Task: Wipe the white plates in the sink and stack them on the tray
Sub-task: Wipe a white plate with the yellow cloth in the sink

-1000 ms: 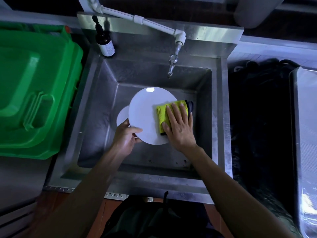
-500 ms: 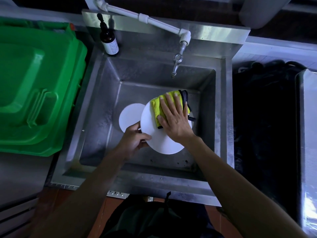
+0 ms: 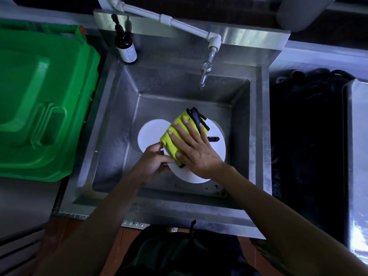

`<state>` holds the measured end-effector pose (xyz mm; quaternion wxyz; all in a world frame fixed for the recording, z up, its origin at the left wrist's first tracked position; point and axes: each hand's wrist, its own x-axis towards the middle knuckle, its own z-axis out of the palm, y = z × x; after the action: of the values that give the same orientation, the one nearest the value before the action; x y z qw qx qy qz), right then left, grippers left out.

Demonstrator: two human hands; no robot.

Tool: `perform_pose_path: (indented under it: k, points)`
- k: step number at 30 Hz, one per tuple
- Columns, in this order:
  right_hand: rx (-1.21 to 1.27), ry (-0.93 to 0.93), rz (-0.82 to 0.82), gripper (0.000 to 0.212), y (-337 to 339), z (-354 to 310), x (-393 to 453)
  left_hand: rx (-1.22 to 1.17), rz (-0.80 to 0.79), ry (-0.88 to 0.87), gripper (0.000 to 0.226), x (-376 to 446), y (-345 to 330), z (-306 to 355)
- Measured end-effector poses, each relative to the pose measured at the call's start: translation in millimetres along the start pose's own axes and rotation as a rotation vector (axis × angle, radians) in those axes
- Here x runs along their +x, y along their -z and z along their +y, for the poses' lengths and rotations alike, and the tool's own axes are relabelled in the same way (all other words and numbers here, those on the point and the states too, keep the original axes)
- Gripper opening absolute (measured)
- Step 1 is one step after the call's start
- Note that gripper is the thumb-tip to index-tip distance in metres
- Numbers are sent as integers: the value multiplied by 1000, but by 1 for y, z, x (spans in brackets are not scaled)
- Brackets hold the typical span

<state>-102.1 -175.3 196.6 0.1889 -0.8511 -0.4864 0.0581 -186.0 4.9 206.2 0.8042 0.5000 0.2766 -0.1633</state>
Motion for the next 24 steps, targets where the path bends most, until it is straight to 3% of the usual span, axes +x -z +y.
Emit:
perform_pose_path:
  k: [8,13,24]
  points:
    - [-37,-33,9,60,-3,1,5,68,-5,40,34,-3,0,5]
    - [-10,-217,86,62,2,2,26,86,50,36,49,-4,-2,11]
    - [26,-520,60,63,-6,27,24,-21,234,-47,62,-10,1,11]
